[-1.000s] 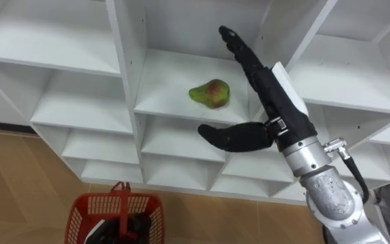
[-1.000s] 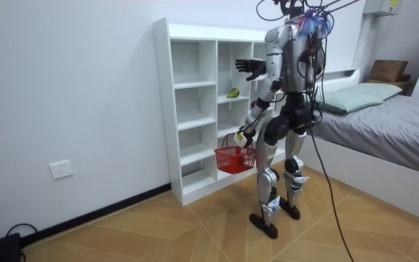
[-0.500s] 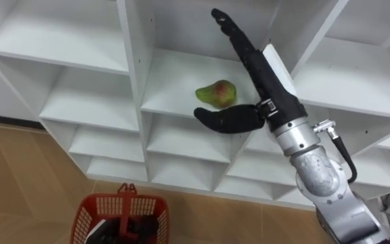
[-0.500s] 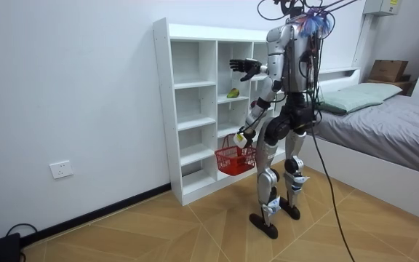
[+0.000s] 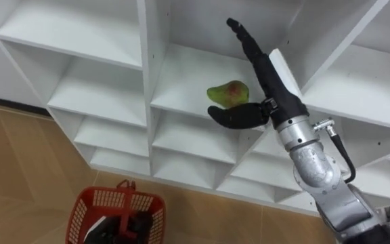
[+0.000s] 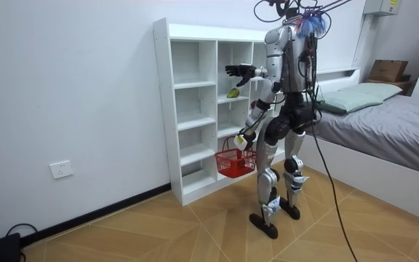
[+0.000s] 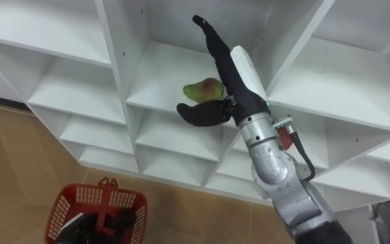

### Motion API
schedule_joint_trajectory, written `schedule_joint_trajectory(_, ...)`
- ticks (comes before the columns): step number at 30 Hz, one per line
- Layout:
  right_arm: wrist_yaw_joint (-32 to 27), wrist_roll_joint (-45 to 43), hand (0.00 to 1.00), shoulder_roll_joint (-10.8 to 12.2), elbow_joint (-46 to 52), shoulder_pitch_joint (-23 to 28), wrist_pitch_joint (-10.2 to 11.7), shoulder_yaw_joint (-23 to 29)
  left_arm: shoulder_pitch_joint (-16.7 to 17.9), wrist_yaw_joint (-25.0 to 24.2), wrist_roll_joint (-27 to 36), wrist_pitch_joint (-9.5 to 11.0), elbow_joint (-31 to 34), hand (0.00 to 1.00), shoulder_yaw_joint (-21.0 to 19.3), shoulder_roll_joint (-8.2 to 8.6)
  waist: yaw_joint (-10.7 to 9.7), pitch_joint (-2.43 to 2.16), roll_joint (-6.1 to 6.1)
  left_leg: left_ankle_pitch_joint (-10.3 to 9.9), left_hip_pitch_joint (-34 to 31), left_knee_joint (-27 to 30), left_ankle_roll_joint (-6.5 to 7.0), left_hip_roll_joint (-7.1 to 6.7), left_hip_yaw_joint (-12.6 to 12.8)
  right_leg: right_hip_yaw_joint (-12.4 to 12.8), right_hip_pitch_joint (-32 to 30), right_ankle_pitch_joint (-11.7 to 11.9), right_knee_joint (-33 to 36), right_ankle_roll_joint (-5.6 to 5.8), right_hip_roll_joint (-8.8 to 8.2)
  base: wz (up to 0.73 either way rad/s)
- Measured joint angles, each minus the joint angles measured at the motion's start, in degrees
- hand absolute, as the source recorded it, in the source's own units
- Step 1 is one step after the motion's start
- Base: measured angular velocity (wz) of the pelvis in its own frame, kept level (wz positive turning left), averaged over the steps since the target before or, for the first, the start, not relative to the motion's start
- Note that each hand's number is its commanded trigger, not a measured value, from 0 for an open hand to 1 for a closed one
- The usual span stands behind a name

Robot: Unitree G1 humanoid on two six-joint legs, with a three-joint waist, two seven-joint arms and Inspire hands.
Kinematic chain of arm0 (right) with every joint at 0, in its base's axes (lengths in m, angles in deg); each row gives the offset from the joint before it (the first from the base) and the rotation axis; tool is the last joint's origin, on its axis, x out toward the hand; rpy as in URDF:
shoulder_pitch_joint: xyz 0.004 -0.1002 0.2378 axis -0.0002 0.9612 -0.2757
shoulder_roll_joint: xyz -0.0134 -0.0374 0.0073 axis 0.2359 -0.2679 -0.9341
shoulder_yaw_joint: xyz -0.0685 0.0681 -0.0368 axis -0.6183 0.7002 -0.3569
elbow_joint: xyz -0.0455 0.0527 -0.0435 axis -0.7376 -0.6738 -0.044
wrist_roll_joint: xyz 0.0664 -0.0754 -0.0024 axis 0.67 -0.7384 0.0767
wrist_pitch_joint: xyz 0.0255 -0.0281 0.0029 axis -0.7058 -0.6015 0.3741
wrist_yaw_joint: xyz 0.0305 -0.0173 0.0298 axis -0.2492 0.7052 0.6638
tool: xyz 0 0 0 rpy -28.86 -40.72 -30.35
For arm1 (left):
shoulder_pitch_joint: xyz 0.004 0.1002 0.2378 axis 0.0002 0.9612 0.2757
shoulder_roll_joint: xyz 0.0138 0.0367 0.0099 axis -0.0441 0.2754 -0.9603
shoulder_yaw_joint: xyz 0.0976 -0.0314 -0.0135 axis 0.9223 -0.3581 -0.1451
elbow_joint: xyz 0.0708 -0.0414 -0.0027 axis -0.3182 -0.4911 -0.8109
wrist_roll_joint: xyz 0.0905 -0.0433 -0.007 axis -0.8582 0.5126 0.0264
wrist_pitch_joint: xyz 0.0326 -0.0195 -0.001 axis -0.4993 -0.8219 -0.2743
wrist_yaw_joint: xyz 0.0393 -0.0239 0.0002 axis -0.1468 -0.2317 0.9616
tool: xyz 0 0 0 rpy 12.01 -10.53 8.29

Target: Collect fruits from the closet

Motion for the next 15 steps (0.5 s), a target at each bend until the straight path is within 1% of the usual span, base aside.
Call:
schedule_joint_trajectory(4,-0.5,0.1,0.0,0.0,-2.9,-1.2,-0.1,0.0,-0.1,0.5,0.3,-0.3,0.0,1.0,0.0,0.0,0.0,-0.07,-0.1,0.0,0.0,0.3,0.0,-0.01,-0.4,-0.5,0.1,0.0,0.0,0.0,-0.04,0.06)
schedule_joint_trajectory(6,-0.6,0.5,0.0,0.0,-5.7,-1.7,0.0,0.0,-0.1,0.6,0.2,-0.3,0.0,1.0,0.0,0.0,-0.1,-0.07,-0.1,0.0,0.1,0.5,0.0,-0.02,-0.6,-1.0,0.4,0.0,0.0,0.0,-0.1,0.09)
schedule_joint_trajectory(7,-0.6,1.0,0.0,-0.2,-7.5,-2.0,-0.4,0.1,-0.1,0.6,0.2,-0.3,0.0,1.0,0.0,-0.07,-0.1,-0.08,-0.12,0.0,0.1,0.5,0.0,-0.04,-0.8,-1.3,0.5,0.0,0.1,0.0,-0.13,0.07)
schedule_joint_trajectory(10,-0.5,1.5,0.0,-0.2,-9.2,-2.2,-0.6,0.1,0.0,0.6,-0.2,-0.4,0.0,1.0,-0.1,-0.44,0.0,-0.09,-0.11,0.0,0.0,0.6,0.0,-0.05,-0.8,-1.4,0.5,0.0,0.1,0.01,-0.13,0.02)
schedule_joint_trajectory(15,-0.5,1.4,0.0,-0.2,-12.5,-4.2,-0.4,0.1,-0.1,0.5,-0.3,-0.4,0.0,1.0,-1.6,-0.61,0.1,-0.1,-0.1,0.0,-0.7,1.2,0.0,-0.05,-0.9,-1.4,0.5,0.0,0.1,0.01,-0.15,0.02)
